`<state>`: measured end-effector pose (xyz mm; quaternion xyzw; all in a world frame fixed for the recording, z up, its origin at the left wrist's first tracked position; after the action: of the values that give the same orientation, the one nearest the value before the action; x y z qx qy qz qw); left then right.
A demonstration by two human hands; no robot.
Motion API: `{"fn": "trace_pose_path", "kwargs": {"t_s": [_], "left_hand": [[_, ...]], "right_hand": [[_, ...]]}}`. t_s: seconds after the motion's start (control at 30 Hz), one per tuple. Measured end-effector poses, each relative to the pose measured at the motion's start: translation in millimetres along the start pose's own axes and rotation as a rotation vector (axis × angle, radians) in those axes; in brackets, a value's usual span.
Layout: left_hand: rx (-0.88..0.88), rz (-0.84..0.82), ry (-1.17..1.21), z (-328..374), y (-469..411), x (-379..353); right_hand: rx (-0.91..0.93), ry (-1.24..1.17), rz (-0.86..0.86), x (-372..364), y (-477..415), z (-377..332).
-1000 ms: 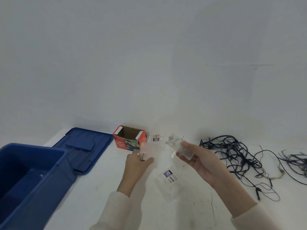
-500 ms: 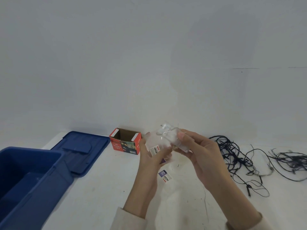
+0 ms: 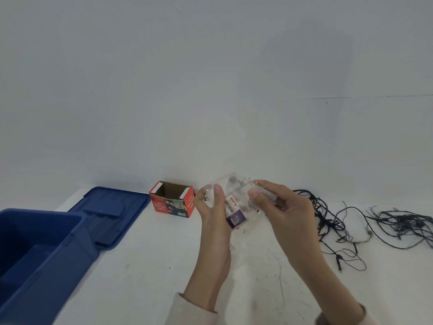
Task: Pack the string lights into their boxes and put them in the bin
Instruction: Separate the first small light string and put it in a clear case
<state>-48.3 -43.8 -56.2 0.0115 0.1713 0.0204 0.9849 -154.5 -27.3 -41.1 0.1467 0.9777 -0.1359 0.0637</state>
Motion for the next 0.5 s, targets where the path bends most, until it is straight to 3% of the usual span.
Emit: {"fn": "trace_pose_path", "kwargs": {"t_s": [0.33, 0.5], "left_hand": [[-0.104, -0.042, -0.059, -8.6, 7.4, -4.0], [-0.077, -0.020, -0.007, -9.2, 9.2, -8.6]], "right_hand": [[-0.126, 0.010, -0.072, 3.8, 1.4, -0.5], [-0.061, 0.012, 0.050, -2.9, 9.0, 4.0]]}}
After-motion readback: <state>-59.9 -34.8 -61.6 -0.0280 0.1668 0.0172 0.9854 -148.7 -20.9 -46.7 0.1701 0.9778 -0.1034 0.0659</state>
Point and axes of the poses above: each hand's wrist, its own y-axis away from the middle knuckle, its own x-axis out of the back of the hand, z = x × y, the point moved 1 cm from there along -y, towards the middle knuckle, and after that the axes turned 5 degrees about -y, right-handed, at the moved point
